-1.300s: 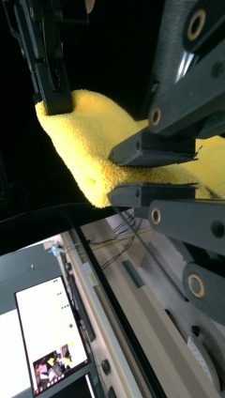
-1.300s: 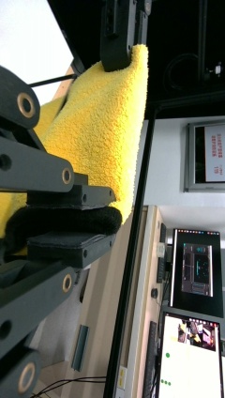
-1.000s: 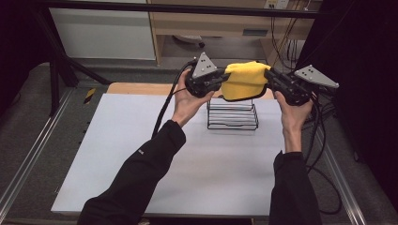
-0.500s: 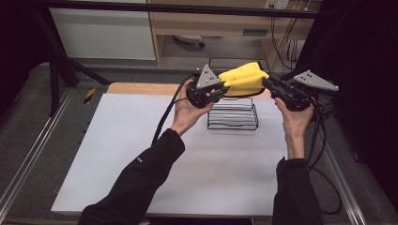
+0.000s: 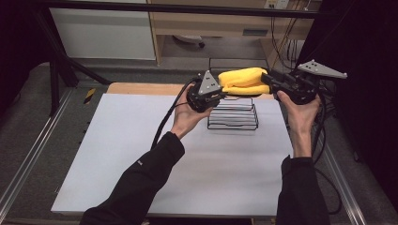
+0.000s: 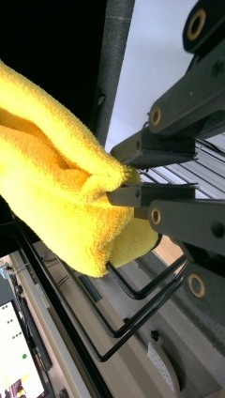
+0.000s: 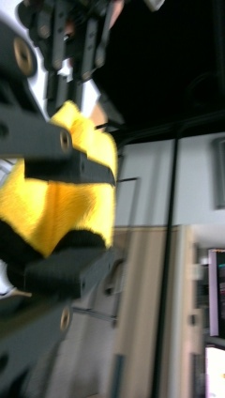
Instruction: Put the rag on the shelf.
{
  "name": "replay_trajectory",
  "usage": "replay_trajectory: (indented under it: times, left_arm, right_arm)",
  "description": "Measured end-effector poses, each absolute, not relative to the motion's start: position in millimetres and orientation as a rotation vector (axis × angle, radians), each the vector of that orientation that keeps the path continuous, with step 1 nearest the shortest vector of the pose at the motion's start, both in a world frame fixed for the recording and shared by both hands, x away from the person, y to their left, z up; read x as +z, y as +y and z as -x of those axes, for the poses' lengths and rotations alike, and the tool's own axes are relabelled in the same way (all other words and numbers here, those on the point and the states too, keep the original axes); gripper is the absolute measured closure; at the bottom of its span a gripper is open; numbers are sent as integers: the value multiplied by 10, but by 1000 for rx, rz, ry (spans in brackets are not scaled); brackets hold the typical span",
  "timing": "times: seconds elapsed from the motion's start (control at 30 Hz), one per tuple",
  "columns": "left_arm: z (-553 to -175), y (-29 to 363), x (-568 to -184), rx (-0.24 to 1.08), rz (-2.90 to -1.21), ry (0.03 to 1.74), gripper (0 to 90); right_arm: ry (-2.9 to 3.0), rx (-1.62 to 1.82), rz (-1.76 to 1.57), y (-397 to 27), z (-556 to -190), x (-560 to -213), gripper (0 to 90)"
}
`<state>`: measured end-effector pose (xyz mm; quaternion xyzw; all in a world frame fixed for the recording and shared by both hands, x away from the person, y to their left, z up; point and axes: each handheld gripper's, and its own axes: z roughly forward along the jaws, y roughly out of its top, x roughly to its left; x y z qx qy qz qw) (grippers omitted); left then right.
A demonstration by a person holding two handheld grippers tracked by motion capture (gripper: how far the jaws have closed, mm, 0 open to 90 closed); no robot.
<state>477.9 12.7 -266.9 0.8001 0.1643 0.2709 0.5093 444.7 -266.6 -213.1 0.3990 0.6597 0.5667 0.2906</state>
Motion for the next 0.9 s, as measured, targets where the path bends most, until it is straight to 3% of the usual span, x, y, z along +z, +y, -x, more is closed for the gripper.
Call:
replay_trajectory:
  times: [0.03, 0.07, 0.1, 0.17, 0.33, 0.6, 0.8, 0.9]
  left_arm:
    - [-4780, 128, -2675, 653, -1931, 396, 801]
    - [-4781, 128, -2679, 654, -1935, 394, 801]
    - [-4781, 128, -2683, 655, -1938, 393, 800]
    - [-4785, 130, -2692, 649, -1939, 397, 797]
    - [-4784, 134, -2704, 631, -1938, 415, 779]
    - [-4718, 300, -2584, 476, -1863, 510, 546]
    - [-4797, 322, -2420, 407, -1801, 641, 434]
    - [-4836, 207, -2471, 400, -1829, 674, 421]
  right_arm:
    - [1806, 1480, -1098, -2675, -4458, -2167, 674]
    - [1806, 1480, -1098, -2675, -4458, -2167, 674]
    - [1835, 1469, -1107, -2690, -4445, -2214, 796]
    - [1843, 1458, -1119, -2716, -4425, -2279, 854]
    - [1861, 1442, -1122, -2735, -4409, -2369, 875]
    - [1880, 1377, -1126, -2729, -4446, -2530, 875]
    - [1887, 1351, -1131, -2732, -4456, -2624, 875]
    - [1887, 1348, -1124, -2736, -4451, -2644, 875]
